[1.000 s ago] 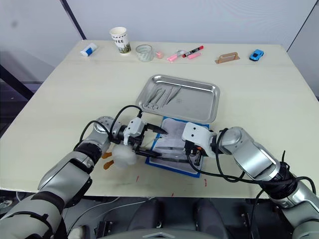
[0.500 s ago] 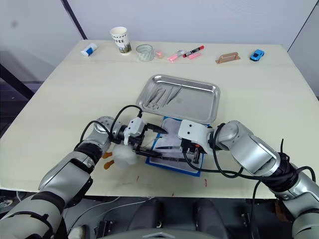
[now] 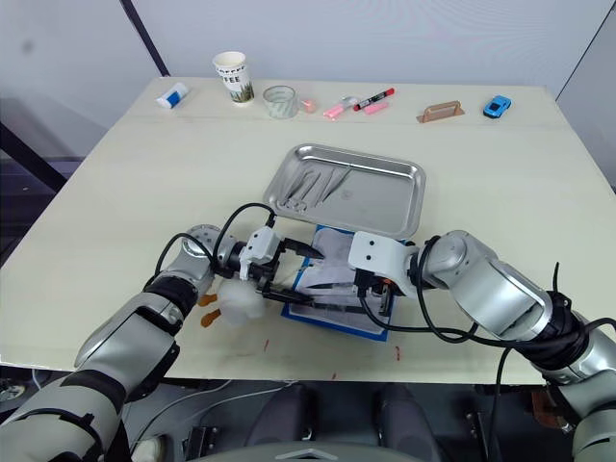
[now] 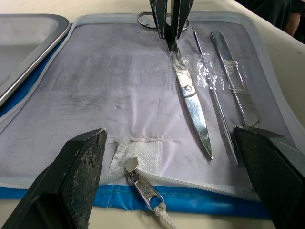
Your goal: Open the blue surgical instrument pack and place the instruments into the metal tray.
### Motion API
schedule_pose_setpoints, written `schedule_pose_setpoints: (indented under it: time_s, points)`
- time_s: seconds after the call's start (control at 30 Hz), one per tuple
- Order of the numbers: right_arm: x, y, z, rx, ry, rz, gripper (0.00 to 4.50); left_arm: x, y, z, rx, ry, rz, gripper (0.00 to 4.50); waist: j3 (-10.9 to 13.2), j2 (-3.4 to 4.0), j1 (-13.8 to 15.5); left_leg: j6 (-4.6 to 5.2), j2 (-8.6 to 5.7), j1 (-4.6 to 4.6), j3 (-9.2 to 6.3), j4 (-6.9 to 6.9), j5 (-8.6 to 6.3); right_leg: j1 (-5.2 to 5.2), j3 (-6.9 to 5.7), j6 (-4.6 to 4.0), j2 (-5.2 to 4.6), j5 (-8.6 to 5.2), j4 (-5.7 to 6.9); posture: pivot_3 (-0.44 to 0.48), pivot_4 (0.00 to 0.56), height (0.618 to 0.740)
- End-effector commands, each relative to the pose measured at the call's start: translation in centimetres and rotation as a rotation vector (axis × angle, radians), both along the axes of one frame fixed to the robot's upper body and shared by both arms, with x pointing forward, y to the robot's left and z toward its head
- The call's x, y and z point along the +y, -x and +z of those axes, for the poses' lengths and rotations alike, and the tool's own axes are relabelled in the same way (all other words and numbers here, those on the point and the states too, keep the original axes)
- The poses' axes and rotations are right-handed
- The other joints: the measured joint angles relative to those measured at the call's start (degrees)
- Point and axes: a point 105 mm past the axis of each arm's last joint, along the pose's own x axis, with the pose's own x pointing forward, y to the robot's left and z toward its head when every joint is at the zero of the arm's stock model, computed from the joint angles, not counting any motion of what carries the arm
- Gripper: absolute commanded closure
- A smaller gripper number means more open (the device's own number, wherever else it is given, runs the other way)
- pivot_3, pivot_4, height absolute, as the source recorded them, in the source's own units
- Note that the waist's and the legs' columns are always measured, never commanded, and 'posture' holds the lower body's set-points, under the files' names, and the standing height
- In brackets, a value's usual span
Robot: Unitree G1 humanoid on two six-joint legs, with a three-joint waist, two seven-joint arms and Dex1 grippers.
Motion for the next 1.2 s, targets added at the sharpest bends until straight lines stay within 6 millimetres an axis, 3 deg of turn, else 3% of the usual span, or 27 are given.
schedule_pose_setpoints:
  time_s: [0.03, 0.53, 0.9, 1.2]
  points:
    - [-0.3, -0.4, 1.9, -0.086, -0.001, 0.014, 4.46, 0.9, 1.6, -2.8, 0.101, -0.108, -0.039, 0.0, 0.0, 0.0, 0.01, 0.0, 0.0, 0.0, 0.0, 0.0, 0.0, 0.0, 0.0, 0.0, -0.01, 0.0, 0.0, 0.0, 0.15, 0.725]
    - [-3.2, 0.1, 2.0, -0.078, -0.001, -0.033, 4.46, 0.7, 1.6, -2.7, 0.102, -0.088, -0.036, 0.0, 0.01, 0.0, 0.08, 0.01, -0.03, -0.04, 0.01, 0.0, 0.0, 0.0, -0.03, 0.02, -0.06, -0.01, -0.03, 0.0, 0.15, 0.725]
    - [-7.0, 0.9, 1.7, -0.055, 0.016, -0.119, 4.46, 0.2, 1.4, -2.2, 0.106, -0.037, -0.023, 0.0, 0.01, 0.0, 0.12, 0.01, -0.03, -0.04, 0.04, -0.01, -0.01, 0.0, 0.0, 0.03, -0.06, -0.01, -0.05, 0.0, 0.15, 0.725]
    - [-9.6, 1.4, 2.7, -0.039, -0.001, -0.19, 4.46, -0.1, 1.4, -1.8, 0.121, 0.01, -0.011, 0.0, 0.03, -0.02, 0.12, 0.02, -0.04, -0.04, 0.06, -0.02, -0.01, 0.0, 0.03, 0.19, -0.07, -0.11, -0.07, 0.0, 0.15, 0.725]
